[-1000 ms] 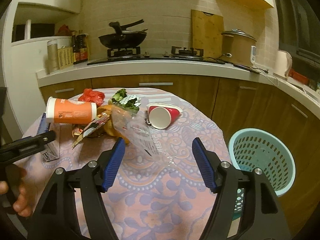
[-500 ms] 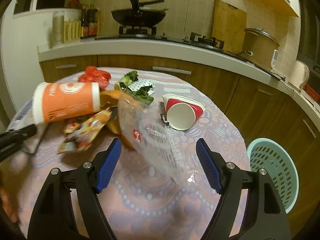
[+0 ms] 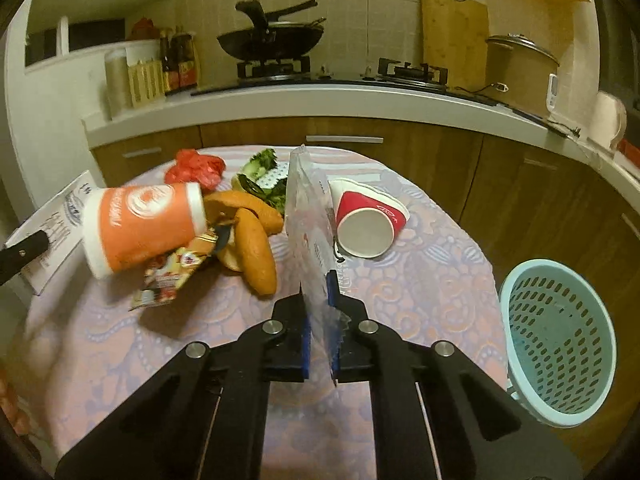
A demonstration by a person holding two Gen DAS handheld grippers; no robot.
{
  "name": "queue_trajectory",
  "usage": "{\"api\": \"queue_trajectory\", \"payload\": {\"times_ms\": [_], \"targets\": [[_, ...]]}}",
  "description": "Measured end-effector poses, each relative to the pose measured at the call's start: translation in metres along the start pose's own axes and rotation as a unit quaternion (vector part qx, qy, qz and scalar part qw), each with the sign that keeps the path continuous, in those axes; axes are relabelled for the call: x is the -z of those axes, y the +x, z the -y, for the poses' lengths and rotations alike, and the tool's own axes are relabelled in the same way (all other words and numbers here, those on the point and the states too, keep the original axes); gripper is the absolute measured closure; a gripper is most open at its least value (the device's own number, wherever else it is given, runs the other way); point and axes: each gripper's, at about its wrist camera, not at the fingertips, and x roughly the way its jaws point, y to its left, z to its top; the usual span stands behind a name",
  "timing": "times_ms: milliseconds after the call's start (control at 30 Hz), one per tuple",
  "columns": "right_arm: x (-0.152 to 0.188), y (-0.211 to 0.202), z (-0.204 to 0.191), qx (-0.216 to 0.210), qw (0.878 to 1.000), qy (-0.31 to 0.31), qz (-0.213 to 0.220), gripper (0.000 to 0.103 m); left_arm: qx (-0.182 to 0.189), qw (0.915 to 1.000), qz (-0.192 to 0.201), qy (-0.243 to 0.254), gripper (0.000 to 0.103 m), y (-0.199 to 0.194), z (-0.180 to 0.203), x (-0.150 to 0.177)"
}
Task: Collect trash
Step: 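Grasp the blue milk carton with the left tool while the right tool grasps the clear plastic bag, then carry carton and bag to the light-blue basket and open both tools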
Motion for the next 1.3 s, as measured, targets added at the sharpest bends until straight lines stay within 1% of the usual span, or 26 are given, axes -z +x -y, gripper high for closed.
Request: {"api": "queue_trajectory", "payload": {"times_ms": [133,300,433,533,667,733,867,933,1000,1067,1133,1233,1300], "targets": [[-0.005,-0.024,0.004,-0.02,0.999,0.001,0.031,0.098,0.017,0.9996,0.021,0.006,0.066,-0.016,0.012,-0.005],[-0.011,-0.046,0.011,-0.042,0.998,0.011,0.055,0.098,0.034,0.9985,0.04,0.016,0.066,-0.032,0.029,-0.009],[-0.013,-0.06,0.019,-0.035,0.997,0.015,0.072,0.098,0.054,0.9969,0.051,0.026,0.066,-0.043,0.044,-0.011],[-0.015,-0.071,0.03,-0.021,0.996,0.02,0.084,0.098,0.073,0.995,0.058,0.037,0.066,-0.048,0.059,-0.012],[-0.015,-0.084,0.051,0.002,0.995,0.03,0.1,0.098,0.097,0.9917,0.061,0.059,0.066,-0.048,0.089,-0.012],[-0.013,-0.091,0.065,0.015,0.994,0.037,0.106,0.098,0.117,0.989,0.058,0.069,0.066,-0.046,0.109,-0.009],[-0.007,-0.101,0.102,0.05,0.991,0.059,0.109,0.098,0.165,0.9816,0.038,0.089,0.066,-0.035,0.156,-0.001],[0.0,-0.104,0.125,0.067,0.989,0.073,0.109,0.098,0.188,0.9765,0.026,0.103,0.066,-0.027,0.184,0.006],[0.008,-0.105,0.152,0.083,0.987,0.093,0.104,0.098,0.213,0.9697,0.011,0.119,0.066,-0.019,0.217,0.014],[0.017,-0.105,0.173,0.096,0.984,0.108,0.099,0.098,0.232,0.9637,0.0,0.132,0.066,-0.009,0.245,0.024],[0.027,-0.102,0.195,0.11,0.982,0.125,0.091,0.098,0.24,0.9596,-0.011,0.146,0.066,0.002,0.273,0.034],[0.04,-0.096,0.227,0.123,0.978,0.153,0.076,0.098,0.258,0.9501,-0.054,0.166,0.066,0.025,0.314,0.054],[0.049,-0.086,0.244,0.129,0.975,0.174,0.056,0.098,0.275,0.9394,-0.1,0.178,0.066,0.046,0.34,0.07]]}}
